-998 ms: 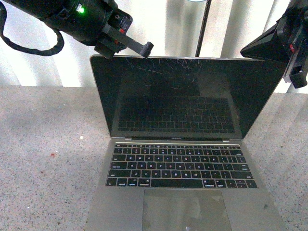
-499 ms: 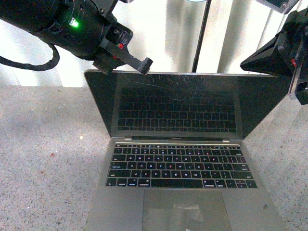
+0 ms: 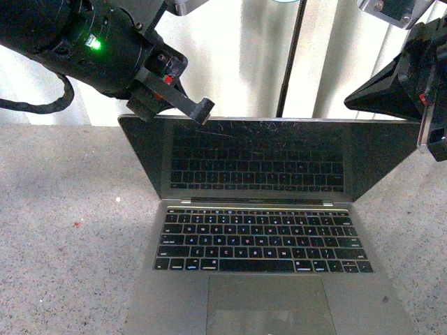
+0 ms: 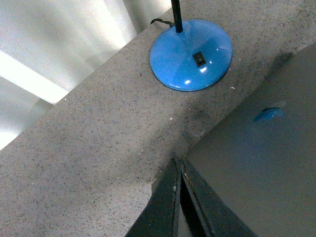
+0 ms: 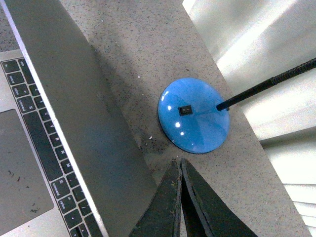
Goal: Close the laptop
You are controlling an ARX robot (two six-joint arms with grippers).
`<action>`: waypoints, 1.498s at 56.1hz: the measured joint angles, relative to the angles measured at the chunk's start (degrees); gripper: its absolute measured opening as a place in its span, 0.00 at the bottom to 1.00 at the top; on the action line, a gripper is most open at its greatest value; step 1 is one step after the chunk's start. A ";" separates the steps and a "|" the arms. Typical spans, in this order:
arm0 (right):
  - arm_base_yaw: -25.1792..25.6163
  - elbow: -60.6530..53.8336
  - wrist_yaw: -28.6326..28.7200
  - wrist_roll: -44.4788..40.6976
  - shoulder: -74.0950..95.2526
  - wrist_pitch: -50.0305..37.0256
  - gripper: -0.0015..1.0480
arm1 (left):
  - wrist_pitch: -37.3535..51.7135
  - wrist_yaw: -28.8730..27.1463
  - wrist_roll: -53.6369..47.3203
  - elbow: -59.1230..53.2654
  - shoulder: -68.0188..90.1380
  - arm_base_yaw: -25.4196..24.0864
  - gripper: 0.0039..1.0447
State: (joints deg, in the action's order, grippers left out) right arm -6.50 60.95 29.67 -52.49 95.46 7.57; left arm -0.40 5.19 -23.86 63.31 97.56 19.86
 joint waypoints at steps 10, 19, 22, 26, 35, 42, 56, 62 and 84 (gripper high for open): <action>-0.26 -0.48 -0.02 -0.92 0.00 1.51 0.03 | 0.02 0.79 -0.11 -1.44 -0.09 -0.44 0.03; -0.68 -1.60 -0.04 -1.57 -0.09 2.23 0.03 | 0.09 1.03 -0.04 -2.58 -0.09 -1.09 0.03; -0.92 -2.23 -0.04 -1.68 -0.11 2.36 0.03 | 0.13 1.07 -0.07 -2.78 -0.11 -1.25 0.03; -1.27 -2.82 -0.02 -1.79 -0.17 2.43 0.03 | 0.11 1.25 -0.07 -3.08 -0.13 -1.49 0.03; -1.92 -3.67 -0.02 -1.79 -0.52 2.32 0.03 | 0.13 1.44 -0.09 -3.93 -0.33 -1.79 0.03; -2.25 -4.09 0.04 -1.31 -0.70 1.86 0.03 | 0.11 2.01 -0.02 -4.74 -0.61 -1.86 0.03; -2.82 -4.92 -0.04 -1.29 -0.77 1.68 0.03 | 0.11 2.97 0.83 -6.36 -0.79 -1.88 0.03; -3.10 -5.38 -0.09 -1.29 -0.77 1.38 0.03 | 0.13 3.56 1.40 -6.80 -0.85 -2.01 0.03; -4.20 -8.31 -0.07 -1.14 -0.48 -0.63 0.03 | 1.57 4.76 2.60 -9.81 -1.42 -2.64 0.03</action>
State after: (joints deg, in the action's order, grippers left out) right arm -10.70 52.64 29.61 -53.63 94.98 6.94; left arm 1.17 9.96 -21.26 53.49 96.14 17.21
